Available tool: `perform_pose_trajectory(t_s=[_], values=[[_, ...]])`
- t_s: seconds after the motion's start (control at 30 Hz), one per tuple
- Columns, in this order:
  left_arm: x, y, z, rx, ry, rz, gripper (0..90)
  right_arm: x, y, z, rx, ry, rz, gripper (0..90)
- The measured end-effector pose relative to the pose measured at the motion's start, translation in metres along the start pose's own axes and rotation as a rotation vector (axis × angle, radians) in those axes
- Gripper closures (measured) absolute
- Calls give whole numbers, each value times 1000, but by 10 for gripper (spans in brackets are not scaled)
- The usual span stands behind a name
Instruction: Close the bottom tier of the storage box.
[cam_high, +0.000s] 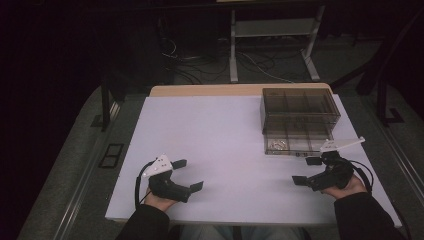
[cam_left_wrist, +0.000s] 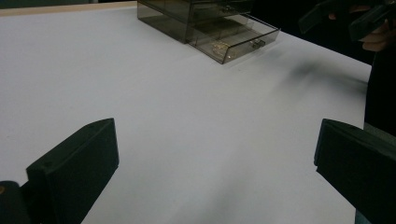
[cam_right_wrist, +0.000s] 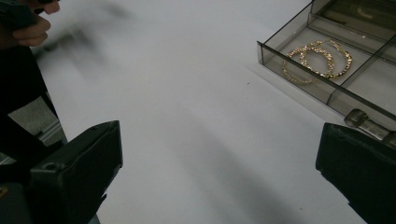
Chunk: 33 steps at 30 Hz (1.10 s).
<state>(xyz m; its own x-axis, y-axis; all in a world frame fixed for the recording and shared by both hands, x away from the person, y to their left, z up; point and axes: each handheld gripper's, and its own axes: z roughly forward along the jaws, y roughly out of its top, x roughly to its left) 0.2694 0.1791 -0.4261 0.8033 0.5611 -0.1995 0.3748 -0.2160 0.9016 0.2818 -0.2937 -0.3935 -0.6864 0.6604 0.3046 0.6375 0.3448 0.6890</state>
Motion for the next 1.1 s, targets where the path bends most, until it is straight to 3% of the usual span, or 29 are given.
perform_pose_trajectory(t_s=[0.23, 0.27, 0.3, 0.33, 0.6, 1.1], values=[[0, 0, -3, -14, 8, -6, 0, -10, 8, -1, 40, 0, -7, 54], [0, 0, -3, -17, 10, -6, 0, -12, 8, -2, 49, -1, -2, 74], [1, 0, -4, -17, 11, -4, 0, -16, 8, -3, 60, 9, -6, 153], [1, 0, -5, -19, 13, -4, 0, -18, 8, -4, 65, 22, -7, 162], [2, -1, -8, -21, 19, -11, 0, -36, 6, -11, 111, -11, 9, 249], [4, -1, -9, -26, 24, -11, 0, -65, 9, 2, 108, -23, 24, 471]])
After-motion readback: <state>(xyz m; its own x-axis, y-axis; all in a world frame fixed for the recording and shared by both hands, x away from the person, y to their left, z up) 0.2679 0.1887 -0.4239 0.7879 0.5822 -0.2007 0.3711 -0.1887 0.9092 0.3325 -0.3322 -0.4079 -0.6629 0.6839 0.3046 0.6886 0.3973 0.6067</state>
